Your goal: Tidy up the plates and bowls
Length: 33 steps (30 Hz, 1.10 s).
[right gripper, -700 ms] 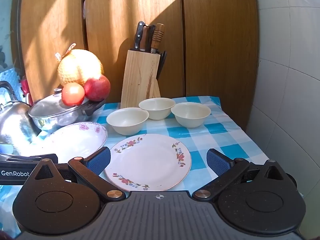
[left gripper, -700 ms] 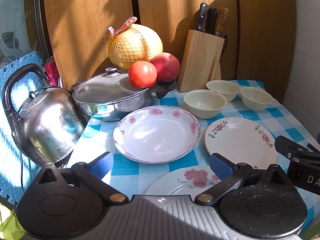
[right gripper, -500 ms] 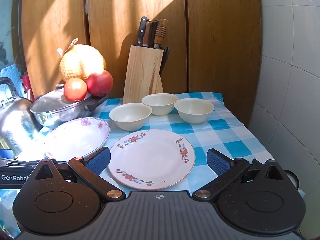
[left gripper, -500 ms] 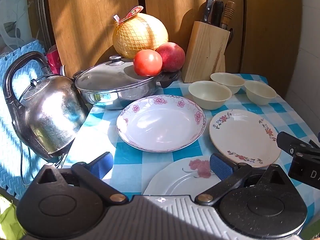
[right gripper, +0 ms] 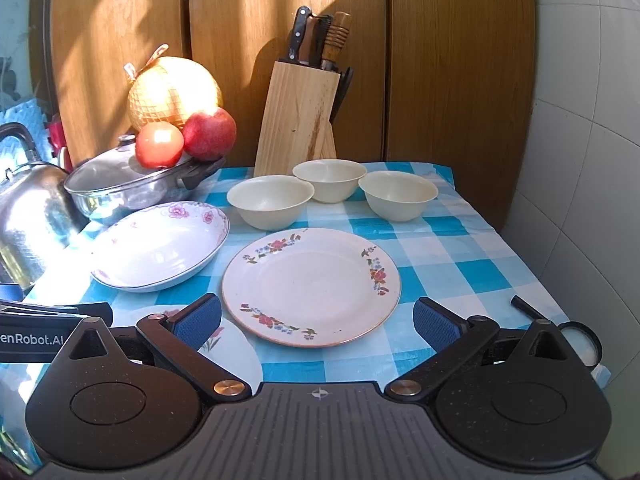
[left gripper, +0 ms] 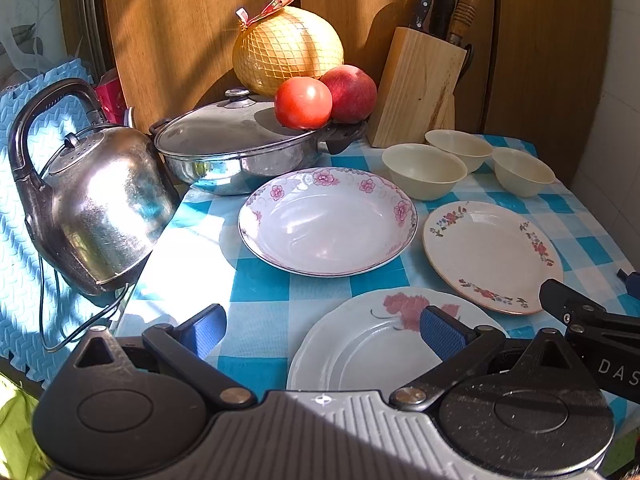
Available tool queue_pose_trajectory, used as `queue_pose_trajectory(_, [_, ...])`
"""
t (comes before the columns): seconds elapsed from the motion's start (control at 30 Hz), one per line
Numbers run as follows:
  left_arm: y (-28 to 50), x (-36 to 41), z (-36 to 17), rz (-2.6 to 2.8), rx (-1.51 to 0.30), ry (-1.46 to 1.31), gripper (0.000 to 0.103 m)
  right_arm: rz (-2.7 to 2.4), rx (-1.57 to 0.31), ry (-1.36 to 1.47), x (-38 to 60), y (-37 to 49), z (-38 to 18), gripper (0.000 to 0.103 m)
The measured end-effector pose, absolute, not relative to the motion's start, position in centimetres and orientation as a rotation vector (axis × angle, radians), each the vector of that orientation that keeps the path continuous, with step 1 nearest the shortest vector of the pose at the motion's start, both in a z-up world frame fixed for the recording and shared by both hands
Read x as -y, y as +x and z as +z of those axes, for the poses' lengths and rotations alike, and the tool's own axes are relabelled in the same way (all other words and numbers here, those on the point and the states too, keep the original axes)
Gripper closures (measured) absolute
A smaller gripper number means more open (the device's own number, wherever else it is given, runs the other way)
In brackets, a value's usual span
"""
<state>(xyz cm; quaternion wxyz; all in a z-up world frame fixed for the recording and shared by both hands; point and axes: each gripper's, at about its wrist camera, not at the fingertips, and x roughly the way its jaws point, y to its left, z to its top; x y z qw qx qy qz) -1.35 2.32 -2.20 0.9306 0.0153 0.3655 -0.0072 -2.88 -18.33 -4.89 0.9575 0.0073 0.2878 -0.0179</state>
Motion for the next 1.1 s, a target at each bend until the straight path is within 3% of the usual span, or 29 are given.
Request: queue_pose_trajectory(1.1, [-1.5, -2.5, -2.9, 0.011, -0.795, 0.057, 0.004, -0.012, -0.63, -0.006, 17.3, -2.8, -5.6, 0.0])
